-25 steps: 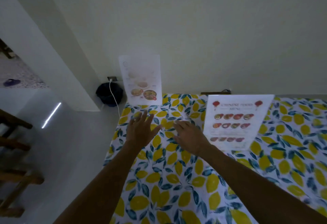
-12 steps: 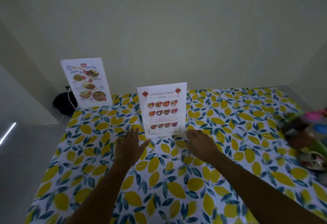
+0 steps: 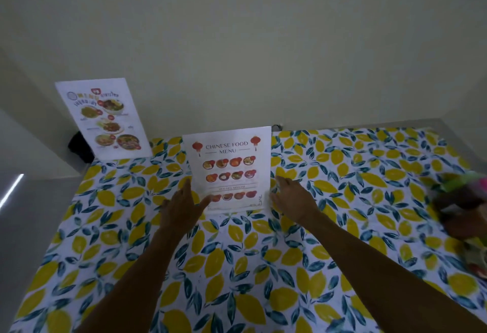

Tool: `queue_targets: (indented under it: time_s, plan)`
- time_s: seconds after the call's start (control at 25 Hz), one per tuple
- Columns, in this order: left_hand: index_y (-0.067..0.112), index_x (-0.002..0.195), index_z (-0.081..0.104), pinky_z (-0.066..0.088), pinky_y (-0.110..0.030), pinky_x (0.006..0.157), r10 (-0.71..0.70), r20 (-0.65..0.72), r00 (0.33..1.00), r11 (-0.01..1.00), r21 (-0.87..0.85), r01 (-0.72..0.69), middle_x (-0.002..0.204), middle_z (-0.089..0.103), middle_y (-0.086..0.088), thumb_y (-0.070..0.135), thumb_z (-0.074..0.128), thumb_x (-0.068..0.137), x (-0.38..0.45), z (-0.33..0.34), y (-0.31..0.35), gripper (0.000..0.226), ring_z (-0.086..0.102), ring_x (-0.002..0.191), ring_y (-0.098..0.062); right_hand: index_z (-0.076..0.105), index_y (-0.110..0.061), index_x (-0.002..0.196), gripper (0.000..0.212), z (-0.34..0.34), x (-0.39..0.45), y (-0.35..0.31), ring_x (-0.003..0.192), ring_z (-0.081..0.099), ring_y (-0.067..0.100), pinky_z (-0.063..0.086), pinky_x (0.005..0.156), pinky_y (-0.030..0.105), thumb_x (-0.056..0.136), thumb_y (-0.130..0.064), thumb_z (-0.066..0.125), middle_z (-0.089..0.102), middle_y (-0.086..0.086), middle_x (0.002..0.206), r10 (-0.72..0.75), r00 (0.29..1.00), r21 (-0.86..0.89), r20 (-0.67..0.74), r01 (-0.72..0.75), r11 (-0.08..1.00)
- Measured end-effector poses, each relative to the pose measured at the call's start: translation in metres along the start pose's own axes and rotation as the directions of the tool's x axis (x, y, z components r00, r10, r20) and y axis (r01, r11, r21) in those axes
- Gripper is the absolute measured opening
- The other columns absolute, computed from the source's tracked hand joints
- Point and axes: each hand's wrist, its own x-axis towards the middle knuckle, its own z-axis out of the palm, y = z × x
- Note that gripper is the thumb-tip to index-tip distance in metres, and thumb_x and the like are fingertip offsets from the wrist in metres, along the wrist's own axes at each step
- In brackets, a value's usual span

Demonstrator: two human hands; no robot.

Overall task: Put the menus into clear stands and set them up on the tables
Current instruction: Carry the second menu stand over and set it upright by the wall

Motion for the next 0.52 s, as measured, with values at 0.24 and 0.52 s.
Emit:
queue_targets:
  time_s: [0.24,0.52]
  plan:
    - [0.025,0.133,0.047,0.06,-0.042,0.073,-0.008,0.053,0.999,0.981,-0.194,0.018,0.113,0.072,-0.005,0.05,0.062,0.086,0.021,-0.005,0.011,0.055,0.07,0.083,-0.017,0.055,-0.008,0.1,0.025,0.012,0.024,-0.004,0.075,0.066,0.032,0.053,0.063,0.039,0.095,-0.033,0.052,0.069,0.014,0.083,-0.04,0.993,0.252,-0.109,0.066,0.965]
    - [0.017,0.122,0.056,0.061,-0.037,0.07,0.025,0.033,0.999,0.977,-0.212,-0.017,0.105,0.074,-0.004,0.043,0.066,0.086,0.028,-0.015,0.075,0.046,0.071,0.081,-0.015,0.052,-0.009,0.095,0.023,-0.034,0.033,0.041,0.066,0.057,0.023,0.042,0.057,0.032,0.096,-0.032,0.053,0.067,0.011,0.079,-0.047,0.989,0.278,-0.141,0.085,0.957]
